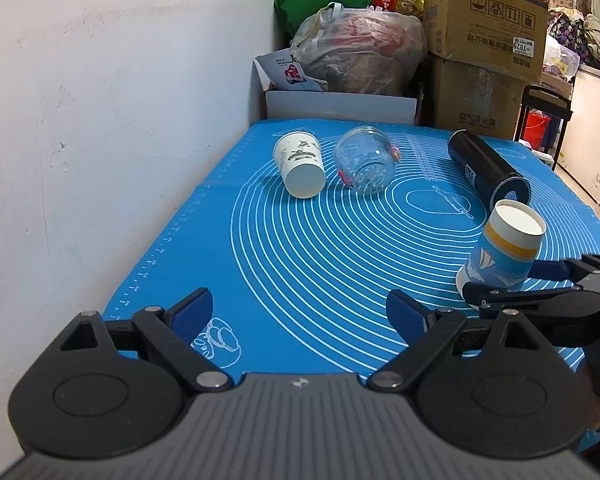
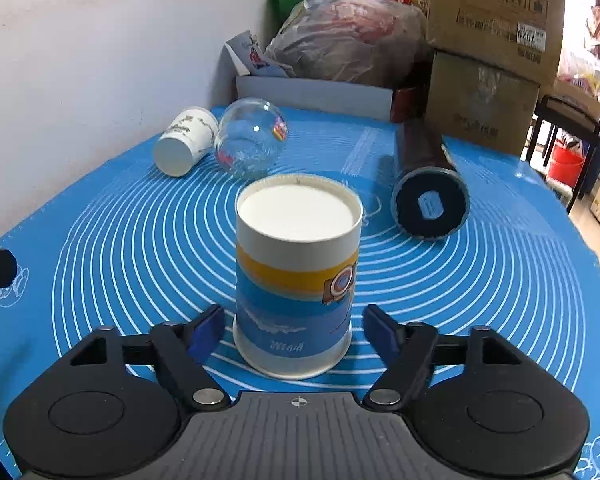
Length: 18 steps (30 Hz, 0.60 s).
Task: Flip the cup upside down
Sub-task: 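Open the right tool and pull it back from the cup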
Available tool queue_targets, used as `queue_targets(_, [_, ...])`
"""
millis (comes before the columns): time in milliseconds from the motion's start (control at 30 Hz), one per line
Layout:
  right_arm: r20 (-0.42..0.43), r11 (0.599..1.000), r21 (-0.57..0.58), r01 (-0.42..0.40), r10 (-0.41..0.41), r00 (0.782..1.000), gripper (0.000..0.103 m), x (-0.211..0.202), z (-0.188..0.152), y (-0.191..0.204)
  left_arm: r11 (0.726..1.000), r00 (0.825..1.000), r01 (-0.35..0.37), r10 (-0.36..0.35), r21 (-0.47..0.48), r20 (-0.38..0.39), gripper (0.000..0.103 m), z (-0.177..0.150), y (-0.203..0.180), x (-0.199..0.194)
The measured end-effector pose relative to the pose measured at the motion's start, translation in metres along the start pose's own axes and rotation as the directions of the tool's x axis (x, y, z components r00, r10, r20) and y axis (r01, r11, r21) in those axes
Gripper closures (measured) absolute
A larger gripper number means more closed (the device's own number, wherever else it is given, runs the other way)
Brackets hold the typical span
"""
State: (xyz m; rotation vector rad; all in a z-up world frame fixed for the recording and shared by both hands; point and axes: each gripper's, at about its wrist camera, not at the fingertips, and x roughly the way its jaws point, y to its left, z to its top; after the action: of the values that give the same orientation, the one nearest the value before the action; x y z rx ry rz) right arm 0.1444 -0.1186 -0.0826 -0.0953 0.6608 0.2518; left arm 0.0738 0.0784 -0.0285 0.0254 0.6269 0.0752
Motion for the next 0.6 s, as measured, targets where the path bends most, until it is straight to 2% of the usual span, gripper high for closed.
queue_targets(67, [0.009,1.000,0.007,-0.011,0.011,1.000,0.016,-0.004,0.001,-0.001,1.000,1.000,0.001,-0.001,0.000,0.002,0.010,0.001,-0.001,-0.002])
queue_targets(133, [0.021,1.000,0.023,-0.015,0.015,1.000,0.003,-0.011,0.003,-0.003,1.000,1.000,0.003,-0.003,-0.003,0.006,0.010,0.001,-0.002,-0.004])
queue_targets(167, [0.027,0.999,0.031,-0.017,0.017,0.999,0.001,-0.016,0.003,-0.005,1.000,1.000,0.005,-0.005,-0.003,0.009,0.010,0.001,-0.002,-0.006])
queue_targets(433, [0.004,0.996,0.087,0.022,-0.022,1.000,0.000,-0.062,-0.001,-0.014,1.000,1.000,0.025,-0.025,0.012,0.010,0.010,-0.002,-0.014,-0.023])
queue_targets(600, [0.025,0.992,0.111,0.055,-0.058,0.998,0.000,-0.101,-0.014,-0.021,0.998,0.998,0.063,-0.063,0.026,-0.005,0.010,-0.010,-0.024,-0.035])
